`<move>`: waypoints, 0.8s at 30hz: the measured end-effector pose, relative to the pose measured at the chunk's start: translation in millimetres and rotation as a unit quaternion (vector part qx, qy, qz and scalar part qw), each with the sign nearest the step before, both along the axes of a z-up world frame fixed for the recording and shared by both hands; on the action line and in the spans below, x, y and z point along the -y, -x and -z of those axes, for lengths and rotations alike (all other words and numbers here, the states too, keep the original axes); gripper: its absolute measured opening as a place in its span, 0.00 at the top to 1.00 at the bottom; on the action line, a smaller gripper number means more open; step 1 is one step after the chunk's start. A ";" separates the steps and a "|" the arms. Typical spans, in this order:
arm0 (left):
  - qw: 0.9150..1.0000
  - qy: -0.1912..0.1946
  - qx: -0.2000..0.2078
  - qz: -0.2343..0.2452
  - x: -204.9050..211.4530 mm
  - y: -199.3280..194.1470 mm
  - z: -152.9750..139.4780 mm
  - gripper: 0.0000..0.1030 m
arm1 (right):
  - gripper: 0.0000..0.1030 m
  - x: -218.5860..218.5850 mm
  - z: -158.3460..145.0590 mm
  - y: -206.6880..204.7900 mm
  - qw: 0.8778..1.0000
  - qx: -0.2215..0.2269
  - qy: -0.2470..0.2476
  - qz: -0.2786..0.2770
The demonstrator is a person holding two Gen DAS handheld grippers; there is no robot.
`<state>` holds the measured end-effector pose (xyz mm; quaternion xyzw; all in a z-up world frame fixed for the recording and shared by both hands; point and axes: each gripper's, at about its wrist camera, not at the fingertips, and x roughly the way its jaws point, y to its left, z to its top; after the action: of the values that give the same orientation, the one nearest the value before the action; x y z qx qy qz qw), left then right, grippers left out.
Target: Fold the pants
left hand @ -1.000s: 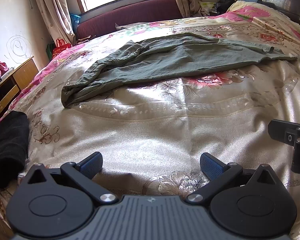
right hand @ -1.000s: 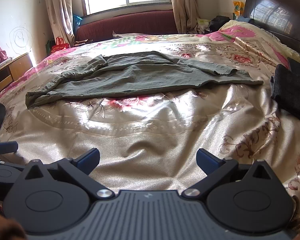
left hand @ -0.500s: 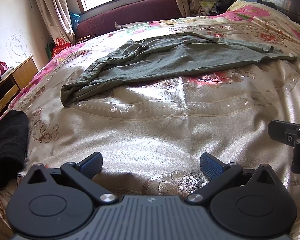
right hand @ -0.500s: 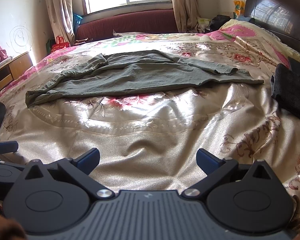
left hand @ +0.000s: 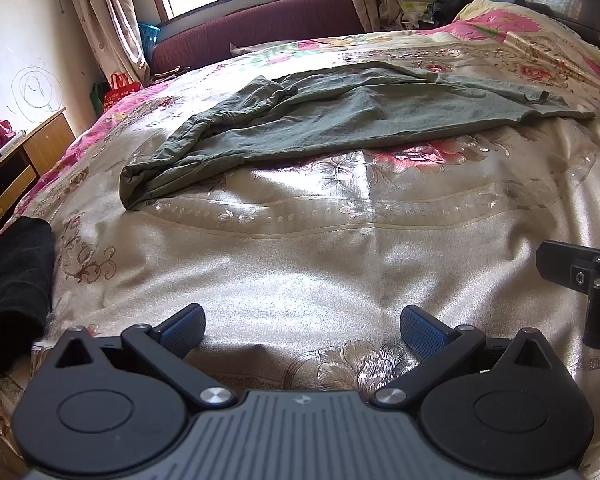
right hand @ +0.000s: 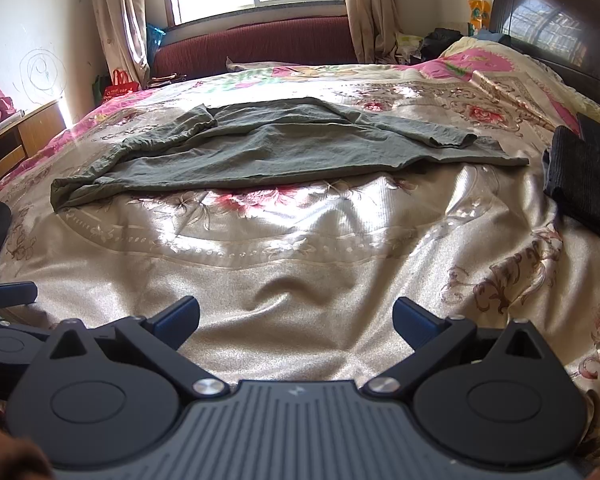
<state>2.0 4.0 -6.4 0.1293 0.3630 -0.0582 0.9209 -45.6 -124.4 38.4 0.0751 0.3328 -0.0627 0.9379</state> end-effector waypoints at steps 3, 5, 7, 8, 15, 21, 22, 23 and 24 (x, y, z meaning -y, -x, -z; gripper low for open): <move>1.000 0.000 0.000 0.000 0.0 0.0 0.0 0.00 | 0.01 0.0 -0.1 -0.2 1.000 0.000 0.000 0.000; 1.000 0.000 0.000 0.000 -0.1 0.0 0.1 0.00 | 0.01 -0.1 -0.1 -0.1 1.000 -0.001 0.000 0.000; 1.000 0.000 0.000 0.000 -0.3 0.1 0.1 0.00 | 0.01 -0.3 -0.2 -0.2 1.000 0.000 0.000 0.000; 1.000 0.001 -0.001 0.000 -0.3 0.1 0.5 0.00 | 0.01 -0.3 -0.1 -0.3 1.000 -0.001 0.000 0.000; 1.000 0.001 -0.001 0.000 -0.3 0.2 1.0 0.00 | 0.01 -0.1 1.2 -1.5 1.000 -0.004 0.002 -0.003; 1.000 0.001 -0.002 0.000 -0.3 0.2 0.9 0.00 | 0.01 -0.5 1.7 -1.6 1.000 -0.005 0.002 -0.003; 1.000 0.002 -0.002 0.000 0.0 0.2 1.6 0.00 | 0.01 -0.5 2.1 -1.4 1.000 -0.006 0.002 -0.004; 1.000 0.002 -0.003 0.000 0.0 0.3 2.0 0.00 | 0.01 -0.6 2.2 -1.3 1.000 -0.006 0.002 -0.004; 1.000 0.002 -0.003 0.001 -0.1 0.1 2.7 0.00 | 0.01 -0.5 2.3 -2.2 1.000 -0.007 0.002 -0.005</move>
<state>1.8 4.1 -9.1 0.1276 0.3659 -0.0598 0.9199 -43.4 -123.8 36.1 0.0713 0.3393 -0.0597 0.9361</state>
